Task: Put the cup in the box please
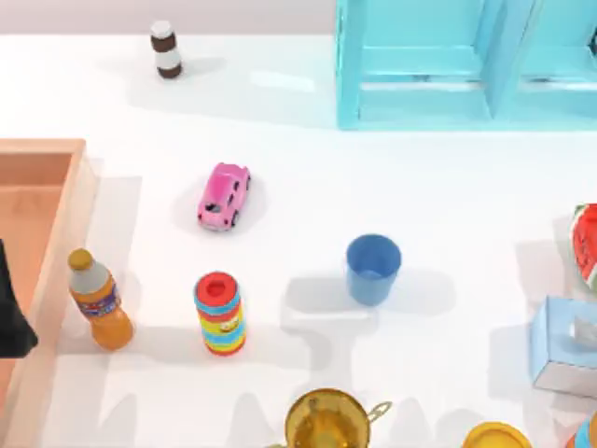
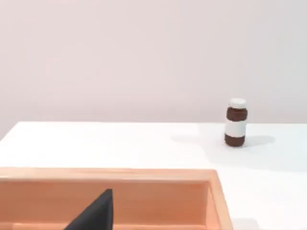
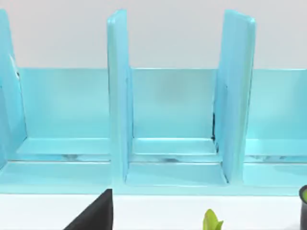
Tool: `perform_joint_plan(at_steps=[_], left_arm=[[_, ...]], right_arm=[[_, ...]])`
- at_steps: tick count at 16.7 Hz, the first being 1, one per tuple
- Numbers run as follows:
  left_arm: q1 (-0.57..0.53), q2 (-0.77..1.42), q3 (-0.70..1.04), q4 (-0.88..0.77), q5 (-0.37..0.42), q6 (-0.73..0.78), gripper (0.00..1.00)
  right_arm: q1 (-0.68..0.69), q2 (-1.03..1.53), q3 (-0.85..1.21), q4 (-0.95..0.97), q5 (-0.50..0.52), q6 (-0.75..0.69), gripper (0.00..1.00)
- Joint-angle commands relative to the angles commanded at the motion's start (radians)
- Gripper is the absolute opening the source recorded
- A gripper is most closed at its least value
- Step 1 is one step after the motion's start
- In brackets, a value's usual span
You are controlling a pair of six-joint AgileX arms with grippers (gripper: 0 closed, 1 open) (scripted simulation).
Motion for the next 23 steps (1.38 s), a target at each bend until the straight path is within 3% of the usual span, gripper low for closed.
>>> perform_joint_plan(at_steps=[4, 8, 17, 23], left_arm=[[-0.006, 0.025, 0.027, -0.023, -0.011, -0.022, 1.0], [-0.069, 0.195, 0.207, -0.163, -0.036, -0.138, 1.0], [-0.336, 1.026, 1.058, -0.639, -0.034, -0.373, 1.0], [-0.524, 1.444, 1.494, -0.913, -0.042, -0.479, 1.0]], right_arm=[[0.0, 0.0, 0.0, 0.0, 0.0, 0.0, 1.0], [0.0, 0.0, 0.0, 0.0, 0.0, 0.0, 1.0], [0.0, 0.0, 0.0, 0.0, 0.0, 0.0, 1.0], [0.0, 0.0, 0.0, 0.0, 0.0, 0.0, 1.0]])
